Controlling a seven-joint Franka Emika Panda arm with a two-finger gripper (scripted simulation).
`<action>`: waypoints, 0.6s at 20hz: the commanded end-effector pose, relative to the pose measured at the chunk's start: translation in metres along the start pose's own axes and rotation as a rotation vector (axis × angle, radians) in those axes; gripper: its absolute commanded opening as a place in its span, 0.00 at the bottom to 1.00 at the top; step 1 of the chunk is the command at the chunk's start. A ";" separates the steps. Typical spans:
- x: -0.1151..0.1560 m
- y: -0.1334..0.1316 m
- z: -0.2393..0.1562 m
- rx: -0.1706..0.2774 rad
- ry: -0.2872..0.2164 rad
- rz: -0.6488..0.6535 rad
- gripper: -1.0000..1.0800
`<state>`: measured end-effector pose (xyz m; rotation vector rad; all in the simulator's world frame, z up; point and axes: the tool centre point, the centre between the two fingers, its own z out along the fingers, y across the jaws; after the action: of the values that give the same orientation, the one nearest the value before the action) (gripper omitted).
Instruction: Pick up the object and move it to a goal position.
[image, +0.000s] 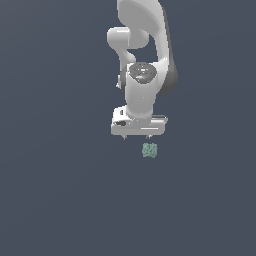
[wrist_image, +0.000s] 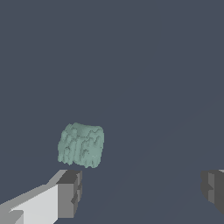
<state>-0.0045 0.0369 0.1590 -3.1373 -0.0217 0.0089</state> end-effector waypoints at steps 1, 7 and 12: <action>-0.001 -0.010 0.009 0.000 0.000 0.018 0.96; -0.004 -0.040 0.037 -0.002 0.003 0.081 0.96; -0.008 -0.061 0.056 -0.003 0.004 0.124 0.96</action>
<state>-0.0129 0.0925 0.1082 -3.1366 0.1513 0.0044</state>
